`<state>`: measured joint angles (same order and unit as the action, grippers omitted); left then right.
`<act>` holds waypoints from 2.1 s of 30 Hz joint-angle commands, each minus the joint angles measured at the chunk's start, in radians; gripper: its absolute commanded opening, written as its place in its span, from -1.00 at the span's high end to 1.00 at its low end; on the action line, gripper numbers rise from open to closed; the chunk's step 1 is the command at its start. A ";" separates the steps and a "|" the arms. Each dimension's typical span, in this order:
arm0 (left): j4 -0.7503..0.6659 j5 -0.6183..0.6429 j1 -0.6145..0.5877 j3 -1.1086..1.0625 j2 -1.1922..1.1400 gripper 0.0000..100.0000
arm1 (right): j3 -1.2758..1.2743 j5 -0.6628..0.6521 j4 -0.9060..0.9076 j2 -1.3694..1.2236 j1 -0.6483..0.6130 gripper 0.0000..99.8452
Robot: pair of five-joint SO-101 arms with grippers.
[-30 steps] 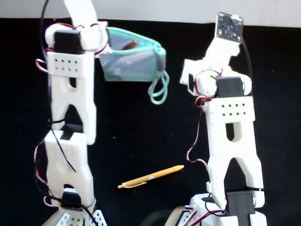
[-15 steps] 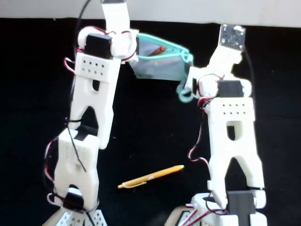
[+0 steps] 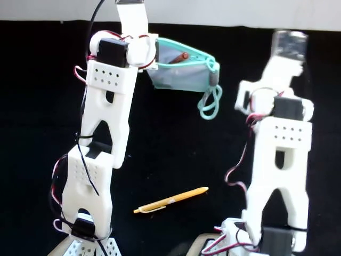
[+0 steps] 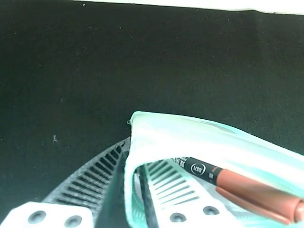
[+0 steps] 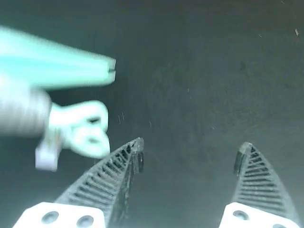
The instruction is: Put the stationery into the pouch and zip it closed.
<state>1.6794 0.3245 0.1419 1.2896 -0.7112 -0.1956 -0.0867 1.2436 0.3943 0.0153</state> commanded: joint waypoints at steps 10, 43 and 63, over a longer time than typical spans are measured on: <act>-0.005 -0.011 -0.048 0.002 -0.001 0.99 | -0.228 -0.721 0.297 0.142 -0.180 0.39; -0.068 -0.012 -0.154 0.050 -0.002 0.99 | -0.526 -0.523 0.127 0.130 -0.966 0.38; -0.051 -0.012 -0.150 0.050 -0.004 0.99 | -0.894 -0.605 -0.341 0.031 -1.046 0.39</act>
<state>1.6318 0.3230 0.0253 1.3280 -0.7188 -1.0840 -0.6697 0.9582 0.4526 -1.0280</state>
